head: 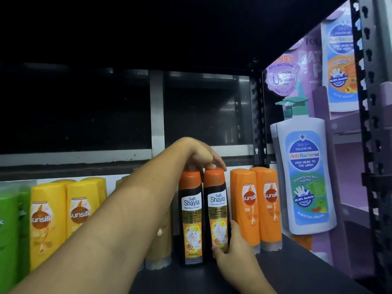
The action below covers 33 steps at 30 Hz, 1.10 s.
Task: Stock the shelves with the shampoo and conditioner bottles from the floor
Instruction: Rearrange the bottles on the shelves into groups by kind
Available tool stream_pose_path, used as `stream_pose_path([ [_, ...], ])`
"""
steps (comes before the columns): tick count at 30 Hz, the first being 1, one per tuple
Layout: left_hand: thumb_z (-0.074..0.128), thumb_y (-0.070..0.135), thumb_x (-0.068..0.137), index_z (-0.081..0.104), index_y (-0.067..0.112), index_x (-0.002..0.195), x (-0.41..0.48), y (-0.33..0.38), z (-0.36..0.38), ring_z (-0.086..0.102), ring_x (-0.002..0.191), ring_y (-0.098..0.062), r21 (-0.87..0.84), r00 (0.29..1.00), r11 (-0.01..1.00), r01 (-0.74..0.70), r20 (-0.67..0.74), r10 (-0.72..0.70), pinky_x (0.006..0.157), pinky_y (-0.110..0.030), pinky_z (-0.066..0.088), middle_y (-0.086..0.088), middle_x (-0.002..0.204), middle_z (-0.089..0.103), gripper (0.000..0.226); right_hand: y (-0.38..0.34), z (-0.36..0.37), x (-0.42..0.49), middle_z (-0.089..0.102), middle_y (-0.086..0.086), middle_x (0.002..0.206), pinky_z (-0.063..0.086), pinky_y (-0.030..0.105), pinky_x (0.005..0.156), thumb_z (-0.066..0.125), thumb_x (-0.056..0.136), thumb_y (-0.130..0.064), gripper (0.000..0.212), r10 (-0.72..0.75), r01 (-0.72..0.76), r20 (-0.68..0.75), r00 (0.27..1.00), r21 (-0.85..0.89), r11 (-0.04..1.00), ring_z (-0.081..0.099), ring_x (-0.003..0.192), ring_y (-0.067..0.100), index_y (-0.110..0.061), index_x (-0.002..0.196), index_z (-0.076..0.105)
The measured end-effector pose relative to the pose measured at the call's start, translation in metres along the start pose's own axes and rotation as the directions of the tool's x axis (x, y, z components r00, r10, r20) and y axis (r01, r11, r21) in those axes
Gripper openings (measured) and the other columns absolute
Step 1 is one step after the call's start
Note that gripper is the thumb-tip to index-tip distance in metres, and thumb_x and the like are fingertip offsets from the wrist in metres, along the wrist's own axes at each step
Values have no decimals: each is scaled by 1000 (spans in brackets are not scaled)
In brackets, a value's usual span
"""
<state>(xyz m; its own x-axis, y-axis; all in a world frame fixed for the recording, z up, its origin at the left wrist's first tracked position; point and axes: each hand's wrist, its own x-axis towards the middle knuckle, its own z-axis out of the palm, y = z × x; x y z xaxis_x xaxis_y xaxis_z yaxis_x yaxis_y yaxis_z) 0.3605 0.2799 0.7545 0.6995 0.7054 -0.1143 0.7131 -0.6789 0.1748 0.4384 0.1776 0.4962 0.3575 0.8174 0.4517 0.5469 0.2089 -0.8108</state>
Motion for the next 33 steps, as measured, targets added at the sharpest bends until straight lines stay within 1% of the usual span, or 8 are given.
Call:
stream_pose_path([
  [2, 46, 6, 105, 59, 38, 141, 1, -1, -3, 55, 128, -37, -18, 999, 999, -30, 23, 31, 100, -57, 53, -7, 148, 51, 49, 0, 0, 0, 60, -19, 115, 44, 12, 83, 70, 91, -14, 62, -3, 3, -3, 1000, -4, 1000, 58, 104, -2, -40, 133, 32],
  [5, 45, -1, 102, 65, 35, 135, 3, 0, -5, 55, 126, -37, -31, 998, 998, -50, 47, 51, 102, -63, 49, -7, 141, 55, 53, 1, 1, 1, 60, -20, 115, 45, 17, 91, 71, 91, -15, 65, -7, 7, -17, 1000, -15, 1000, 58, 106, -1, -39, 137, 32],
  [9, 49, -9, 94, 68, 37, 129, 4, 0, -8, 51, 132, -42, -13, 995, 999, -46, 88, 47, 101, -67, 48, -9, 148, 52, 61, 2, 2, 1, 60, -19, 115, 48, 21, 93, 71, 91, -14, 64, -2, 2, -21, 1000, -34, 999, 59, 108, 0, -34, 139, 34],
  [12, 51, -10, 92, 67, 38, 127, 5, 1, -8, 53, 130, -42, 18, 991, 999, -35, 129, 32, 99, -64, 51, -8, 148, 51, 61, 1, 2, 1, 61, -19, 114, 48, 21, 92, 71, 91, -14, 61, -3, 2, -25, 1000, -39, 999, 59, 107, 0, -35, 137, 36],
  [19, 56, -2, 96, 68, 39, 112, 9, 4, 1, 58, 121, -38, 87, 999, 996, -31, 19, 30, 96, -61, 54, -8, 136, 59, 46, 2, 2, 1, 59, -19, 114, 44, 15, 85, 70, 92, -14, 60, -10, 9, -32, 999, -42, 999, 57, 102, -1, -39, 132, 34],
  [23, 58, -1, 94, 67, 41, 115, 10, 2, 3, 63, 114, -35, 122, 999, 992, -38, -14, 40, 93, -59, 56, -6, 131, 62, 47, 4, 3, 1, 60, -20, 113, 45, 18, 87, 71, 91, -13, 59, -6, 5, -40, 999, -22, 1000, 58, 102, -3, -42, 129, 36],
  [29, 61, 0, 92, 66, 48, 105, 11, -3, 3, 63, 115, -37, 133, 999, 990, -45, -17, 48, 92, -59, 57, -3, 130, 64, 50, 4, 3, 1, 60, -20, 113, 47, 20, 90, 71, 90, -12, 62, 1, -1, -42, 999, -7, 1000, 58, 104, -1, -45, 127, 34],
  [33, 61, -1, 92, 65, 46, 112, 10, -5, 2, 63, 115, -38, 133, 998, 990, -56, -16, 59, 92, -59, 57, -3, 131, 64, 51, 4, 2, 1, 59, -22, 113, 46, 18, 89, 71, 90, -12, 63, -13, 12, -49, 999, -9, 1000, 57, 102, -4, -47, 126, 32],
])
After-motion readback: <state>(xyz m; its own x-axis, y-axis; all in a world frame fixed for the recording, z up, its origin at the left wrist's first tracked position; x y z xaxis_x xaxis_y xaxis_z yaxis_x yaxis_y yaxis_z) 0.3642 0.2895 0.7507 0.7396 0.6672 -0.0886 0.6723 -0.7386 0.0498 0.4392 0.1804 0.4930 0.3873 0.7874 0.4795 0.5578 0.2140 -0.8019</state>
